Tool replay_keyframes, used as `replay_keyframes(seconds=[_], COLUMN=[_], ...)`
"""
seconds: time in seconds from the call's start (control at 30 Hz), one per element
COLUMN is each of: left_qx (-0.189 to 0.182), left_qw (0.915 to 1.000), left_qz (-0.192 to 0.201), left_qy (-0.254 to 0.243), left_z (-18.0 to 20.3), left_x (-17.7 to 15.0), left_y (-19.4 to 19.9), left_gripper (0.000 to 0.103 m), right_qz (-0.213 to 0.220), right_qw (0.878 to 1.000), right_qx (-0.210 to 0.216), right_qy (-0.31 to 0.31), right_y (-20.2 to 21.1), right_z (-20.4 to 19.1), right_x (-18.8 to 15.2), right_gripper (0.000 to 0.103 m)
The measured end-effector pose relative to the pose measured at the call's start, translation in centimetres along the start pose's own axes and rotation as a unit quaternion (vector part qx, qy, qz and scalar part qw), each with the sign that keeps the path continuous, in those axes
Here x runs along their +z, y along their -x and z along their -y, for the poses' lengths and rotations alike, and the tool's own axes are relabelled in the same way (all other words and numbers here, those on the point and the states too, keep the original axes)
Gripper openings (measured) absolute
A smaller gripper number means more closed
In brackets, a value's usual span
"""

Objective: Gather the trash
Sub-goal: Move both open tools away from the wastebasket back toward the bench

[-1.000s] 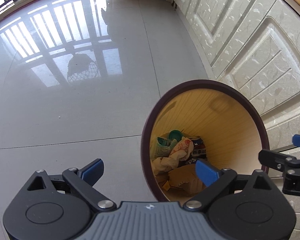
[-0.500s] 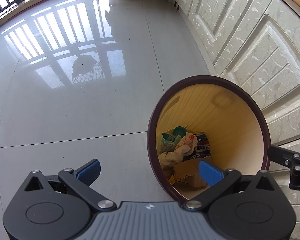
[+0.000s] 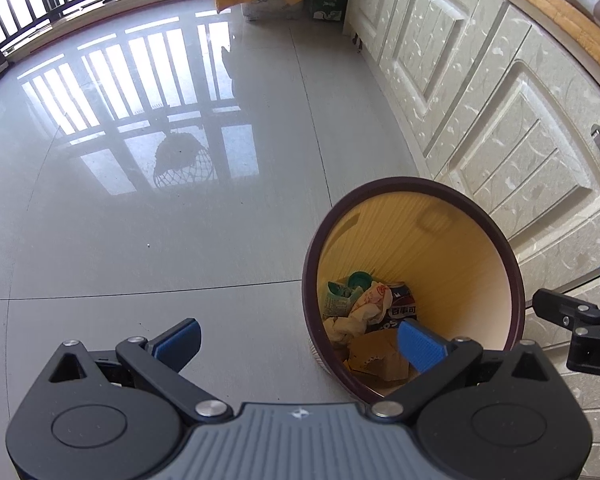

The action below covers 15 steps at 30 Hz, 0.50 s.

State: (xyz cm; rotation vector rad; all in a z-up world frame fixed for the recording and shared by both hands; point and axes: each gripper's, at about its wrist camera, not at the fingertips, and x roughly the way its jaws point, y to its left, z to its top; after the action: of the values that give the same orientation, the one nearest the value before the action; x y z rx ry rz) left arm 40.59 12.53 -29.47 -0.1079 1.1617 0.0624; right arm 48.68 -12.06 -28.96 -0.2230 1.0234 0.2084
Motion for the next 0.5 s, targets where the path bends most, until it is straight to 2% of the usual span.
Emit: replay_keyframes(seconds=[0.5], left_qx=[0.006], left_qw=[0.9990], left_qz=[0.044], left_qy=[0.009], left_z=[-0.3], left_x=[-1.4], left_y=[4.8], left_gripper=[0.103], right_qz=[0.043], right_qw=[0.999], right_qx=[-0.014], right_qy=[0.029], right_y=[5.1], right_z=[-1.3], right_x=[-1.0], right_gripper=[0.103])
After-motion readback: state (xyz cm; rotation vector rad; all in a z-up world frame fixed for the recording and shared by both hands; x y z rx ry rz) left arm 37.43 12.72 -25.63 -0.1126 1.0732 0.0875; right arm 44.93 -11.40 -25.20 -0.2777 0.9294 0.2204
